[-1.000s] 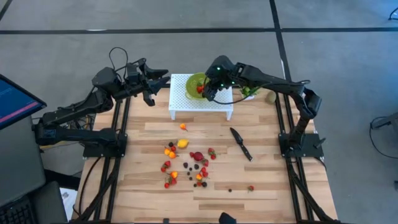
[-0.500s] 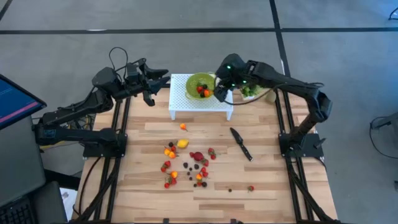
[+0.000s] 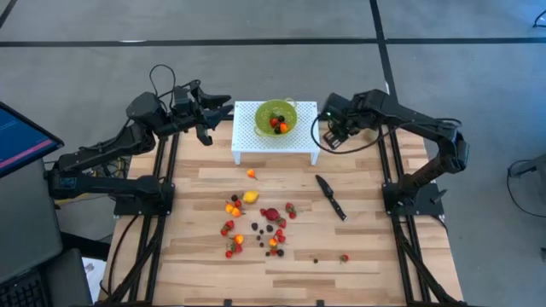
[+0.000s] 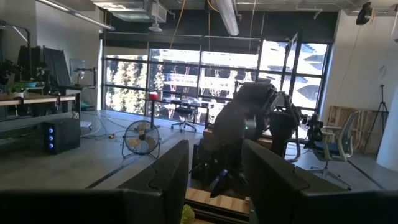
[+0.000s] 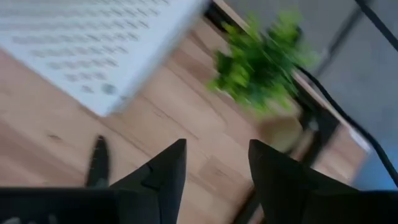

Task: Pick & Place Fruit
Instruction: Put the brown kiwi into the green strainer bowl

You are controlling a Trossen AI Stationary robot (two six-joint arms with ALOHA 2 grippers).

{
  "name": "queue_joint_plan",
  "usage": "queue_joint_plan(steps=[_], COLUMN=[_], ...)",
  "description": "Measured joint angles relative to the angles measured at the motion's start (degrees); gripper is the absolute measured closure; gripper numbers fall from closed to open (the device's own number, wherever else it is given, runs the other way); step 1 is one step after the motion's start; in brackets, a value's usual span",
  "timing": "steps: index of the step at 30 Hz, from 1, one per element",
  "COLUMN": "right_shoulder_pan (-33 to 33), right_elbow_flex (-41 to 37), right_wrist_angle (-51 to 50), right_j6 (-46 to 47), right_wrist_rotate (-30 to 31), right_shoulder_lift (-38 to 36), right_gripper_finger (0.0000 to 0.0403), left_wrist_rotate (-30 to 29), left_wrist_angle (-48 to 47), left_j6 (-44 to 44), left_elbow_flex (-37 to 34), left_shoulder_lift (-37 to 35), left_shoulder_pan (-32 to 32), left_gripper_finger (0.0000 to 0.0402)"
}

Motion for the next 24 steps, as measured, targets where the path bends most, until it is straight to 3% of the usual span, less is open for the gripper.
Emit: queue_joint_plan(steps=[6, 14, 19, 24], right_shoulder_pan=[0.2, -0.6, -5.0, -10.4], right_elbow_flex=[-4.0, -23.0, -32.5, -36.0], right_wrist_angle=[-2.2, 1.6, 9.6, 20.0], right_j6=[6.9, 15.6, 16.4, 15.0], right_wrist_rotate=[2.8, 2.7, 1.1, 0.4], right_shoulder_lift=[-0.5, -5.9, -10.2, -12.0], right_gripper_finger=[0.0224, 0.0192, 0.0168, 0.0157], left_wrist_rotate=[0.0, 0.0, 0.0, 0.0], left_wrist_angle=[0.0, 0.0, 0.0, 0.0], left_j6=[0.0, 0.0, 0.0, 0.0], left_elbow_flex=[0.0, 0.0, 0.0, 0.0], left_shoulder_lift=[0.0, 0.0, 0.0, 0.0], left_shoulder_pan=[0.0, 0.0, 0.0, 0.0], left_gripper_finger=[0.0259, 0.0259, 0.0259, 0.0259])
